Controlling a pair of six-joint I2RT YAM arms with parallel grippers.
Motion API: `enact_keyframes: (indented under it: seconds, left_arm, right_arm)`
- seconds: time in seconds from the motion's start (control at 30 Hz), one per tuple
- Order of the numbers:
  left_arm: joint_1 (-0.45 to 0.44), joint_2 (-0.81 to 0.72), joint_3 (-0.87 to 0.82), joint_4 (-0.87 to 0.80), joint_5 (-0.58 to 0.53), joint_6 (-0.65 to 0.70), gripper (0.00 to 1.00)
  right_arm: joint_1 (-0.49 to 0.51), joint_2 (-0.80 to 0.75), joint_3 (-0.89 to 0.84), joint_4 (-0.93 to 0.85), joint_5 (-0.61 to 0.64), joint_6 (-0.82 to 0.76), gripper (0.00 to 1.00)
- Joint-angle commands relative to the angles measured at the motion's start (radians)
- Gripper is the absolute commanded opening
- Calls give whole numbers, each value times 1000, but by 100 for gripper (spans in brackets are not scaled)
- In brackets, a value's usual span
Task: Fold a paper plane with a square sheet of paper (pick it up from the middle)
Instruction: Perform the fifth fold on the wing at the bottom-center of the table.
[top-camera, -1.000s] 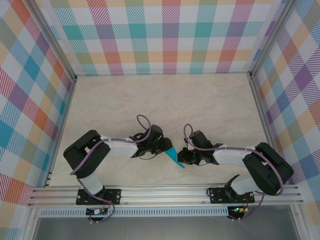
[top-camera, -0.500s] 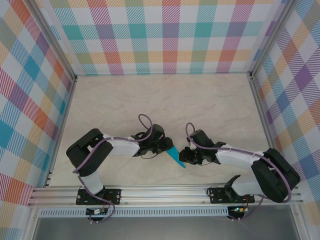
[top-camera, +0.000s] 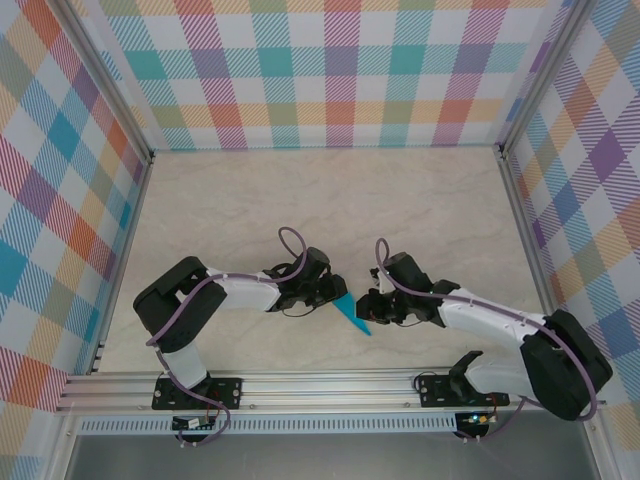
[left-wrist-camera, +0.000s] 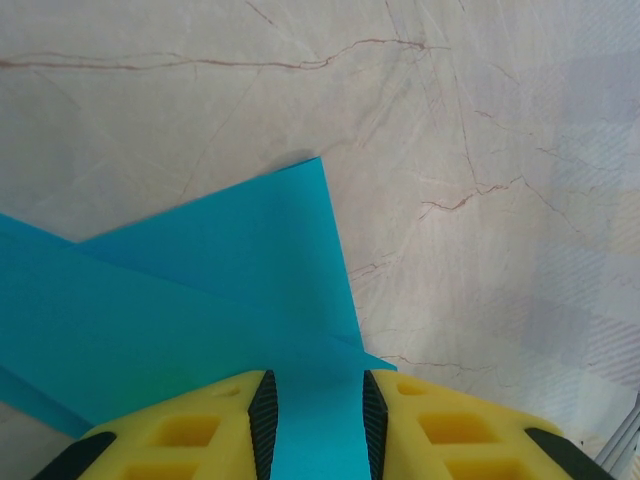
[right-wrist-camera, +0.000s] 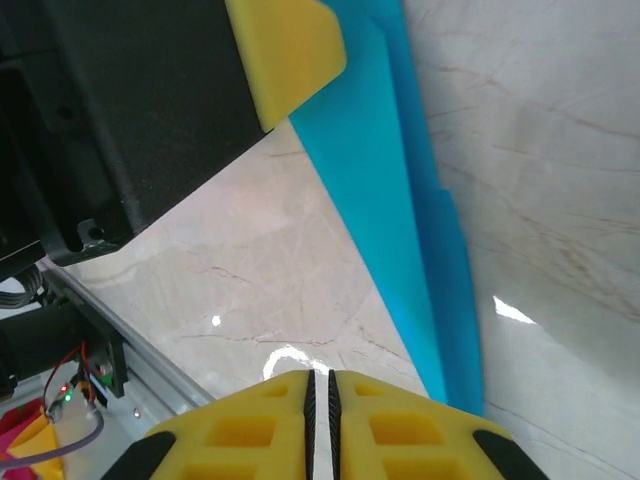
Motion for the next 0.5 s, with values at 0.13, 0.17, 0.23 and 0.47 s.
enact_keyframes:
  seconds: [0.13,0.17,0.23,0.47]
  left_arm:
    - [-10,31,-8,-97,-18,24,31]
    - [-11,30,-9,-100,-20,25,31]
    - [-10,29,-10,-101,-21,26,31]
    - [-9,20,-10,-111,-30,28,31]
  right_arm:
    - [-37,107,-4,168,-148,47,13]
    - [-44,116,-8,183,-160,54,13]
    - [-46,138,-11,202,-184,53,13]
    - [-65,233,-25,216,-211,50,14]
